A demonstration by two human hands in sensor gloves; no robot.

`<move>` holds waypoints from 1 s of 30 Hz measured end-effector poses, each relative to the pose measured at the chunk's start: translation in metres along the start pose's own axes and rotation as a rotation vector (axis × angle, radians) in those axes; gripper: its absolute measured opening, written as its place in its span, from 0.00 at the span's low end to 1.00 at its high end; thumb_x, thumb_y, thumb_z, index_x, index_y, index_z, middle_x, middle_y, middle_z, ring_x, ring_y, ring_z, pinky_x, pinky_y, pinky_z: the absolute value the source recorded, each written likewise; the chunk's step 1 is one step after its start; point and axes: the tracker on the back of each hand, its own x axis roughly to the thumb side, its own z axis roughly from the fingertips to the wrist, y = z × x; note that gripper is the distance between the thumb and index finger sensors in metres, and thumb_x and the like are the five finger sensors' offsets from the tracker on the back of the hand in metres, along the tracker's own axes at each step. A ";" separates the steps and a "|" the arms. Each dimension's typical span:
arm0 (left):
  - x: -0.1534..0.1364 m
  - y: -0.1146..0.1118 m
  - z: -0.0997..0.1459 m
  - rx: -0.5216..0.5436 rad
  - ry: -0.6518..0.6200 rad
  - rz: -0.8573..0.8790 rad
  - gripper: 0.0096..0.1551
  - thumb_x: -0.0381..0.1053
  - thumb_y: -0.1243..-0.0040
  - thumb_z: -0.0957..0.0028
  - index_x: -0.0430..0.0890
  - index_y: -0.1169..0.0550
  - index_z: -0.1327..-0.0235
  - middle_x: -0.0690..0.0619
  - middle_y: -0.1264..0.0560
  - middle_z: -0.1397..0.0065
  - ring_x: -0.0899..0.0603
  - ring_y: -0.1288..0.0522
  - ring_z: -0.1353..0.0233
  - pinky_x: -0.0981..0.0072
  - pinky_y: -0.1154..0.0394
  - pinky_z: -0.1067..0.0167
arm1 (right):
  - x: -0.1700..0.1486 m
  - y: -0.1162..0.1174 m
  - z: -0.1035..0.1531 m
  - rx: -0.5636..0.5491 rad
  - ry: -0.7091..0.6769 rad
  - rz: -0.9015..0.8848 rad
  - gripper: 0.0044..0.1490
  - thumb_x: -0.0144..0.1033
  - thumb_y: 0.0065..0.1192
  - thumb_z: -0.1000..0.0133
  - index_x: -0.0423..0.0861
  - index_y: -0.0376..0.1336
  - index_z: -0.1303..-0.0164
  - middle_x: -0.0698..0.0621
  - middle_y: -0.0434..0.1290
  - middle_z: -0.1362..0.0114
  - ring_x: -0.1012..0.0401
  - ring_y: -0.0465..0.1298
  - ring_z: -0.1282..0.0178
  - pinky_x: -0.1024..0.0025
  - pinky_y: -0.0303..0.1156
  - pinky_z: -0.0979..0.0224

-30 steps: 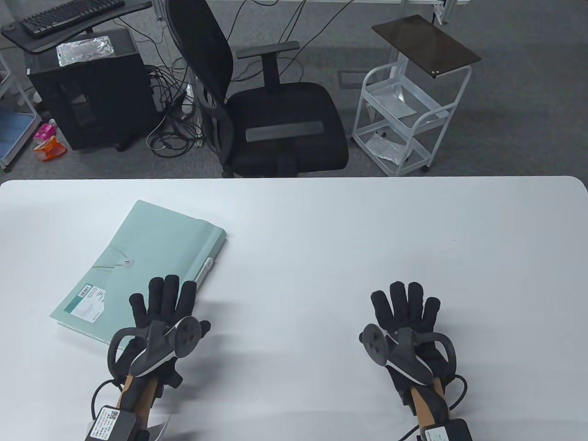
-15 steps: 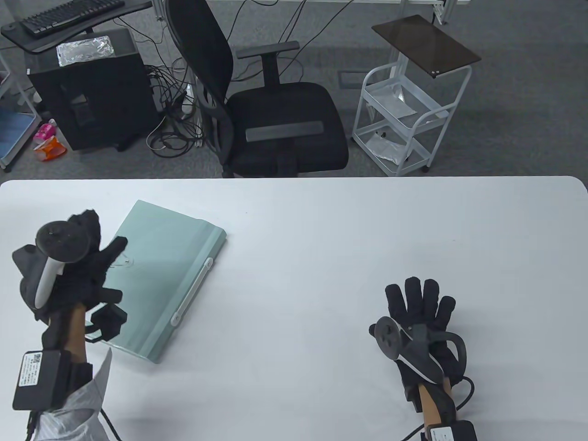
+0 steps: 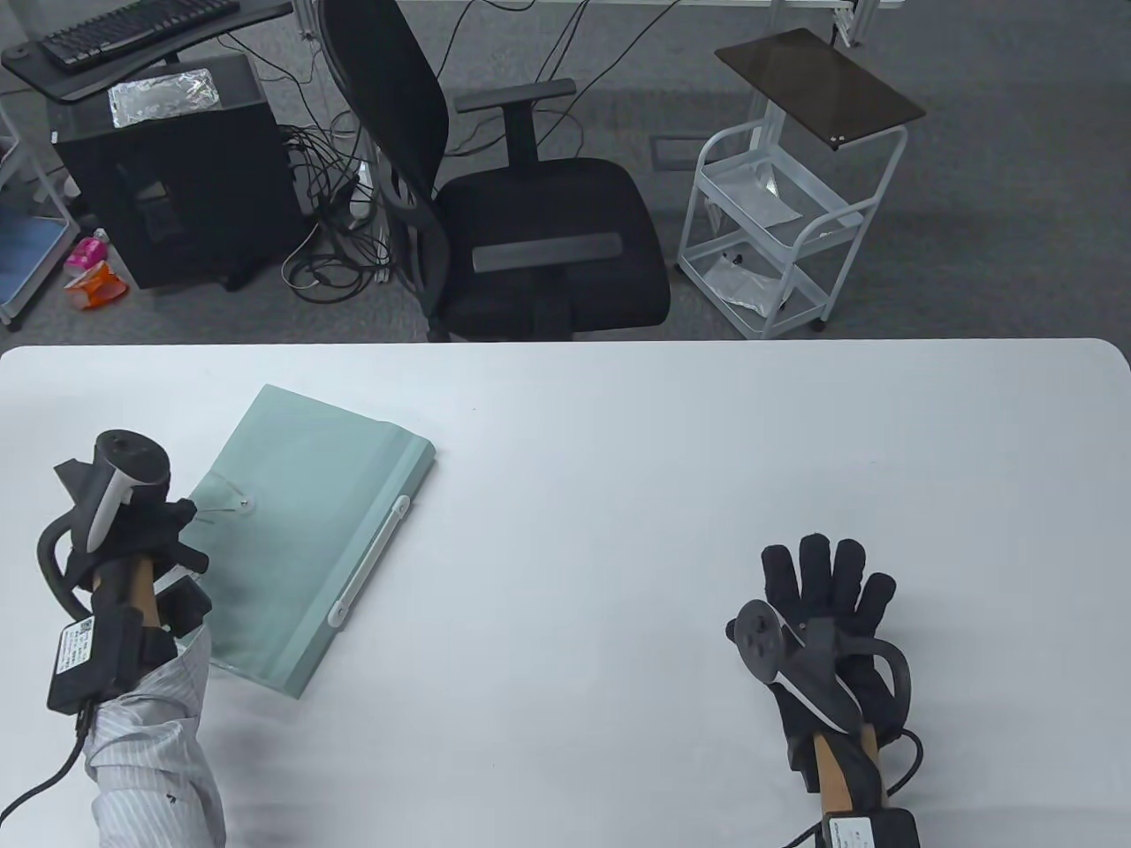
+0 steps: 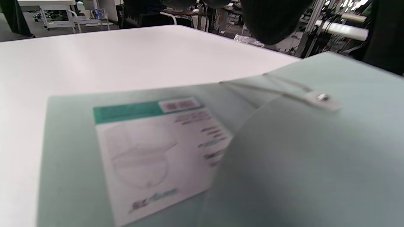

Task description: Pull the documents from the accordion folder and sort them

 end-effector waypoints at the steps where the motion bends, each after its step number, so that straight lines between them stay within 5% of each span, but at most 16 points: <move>1: -0.005 -0.008 -0.005 -0.022 0.021 -0.009 0.44 0.56 0.44 0.37 0.62 0.54 0.15 0.59 0.53 0.09 0.43 0.50 0.09 0.45 0.55 0.15 | 0.001 0.001 0.000 0.003 -0.002 0.007 0.54 0.63 0.47 0.52 0.49 0.36 0.21 0.36 0.40 0.14 0.32 0.36 0.18 0.26 0.36 0.22; 7: -0.027 -0.034 -0.022 -0.118 0.073 0.015 0.49 0.60 0.44 0.40 0.55 0.55 0.13 0.52 0.52 0.09 0.40 0.48 0.10 0.46 0.53 0.16 | 0.005 0.003 0.000 0.011 -0.018 0.037 0.55 0.63 0.47 0.52 0.48 0.36 0.21 0.36 0.39 0.14 0.32 0.36 0.18 0.26 0.36 0.22; 11: -0.033 -0.038 -0.025 -0.161 0.076 0.063 0.43 0.60 0.46 0.40 0.52 0.45 0.13 0.49 0.45 0.10 0.38 0.43 0.11 0.43 0.51 0.17 | 0.007 0.004 0.000 0.011 -0.022 0.048 0.55 0.63 0.47 0.52 0.48 0.36 0.21 0.37 0.40 0.14 0.32 0.37 0.18 0.26 0.37 0.22; 22: -0.024 -0.043 -0.021 -0.046 0.097 -0.051 0.40 0.60 0.45 0.43 0.49 0.40 0.20 0.49 0.41 0.12 0.38 0.38 0.13 0.38 0.47 0.18 | 0.007 0.005 0.001 0.043 -0.013 0.063 0.56 0.63 0.47 0.52 0.47 0.36 0.21 0.36 0.40 0.14 0.32 0.37 0.18 0.27 0.37 0.22; 30: -0.021 -0.034 -0.013 -0.021 0.077 -0.055 0.25 0.57 0.45 0.43 0.45 0.27 0.38 0.52 0.34 0.16 0.38 0.32 0.16 0.42 0.43 0.18 | 0.006 0.005 0.001 0.044 -0.014 0.051 0.56 0.63 0.47 0.52 0.46 0.36 0.21 0.36 0.40 0.14 0.32 0.37 0.18 0.27 0.37 0.22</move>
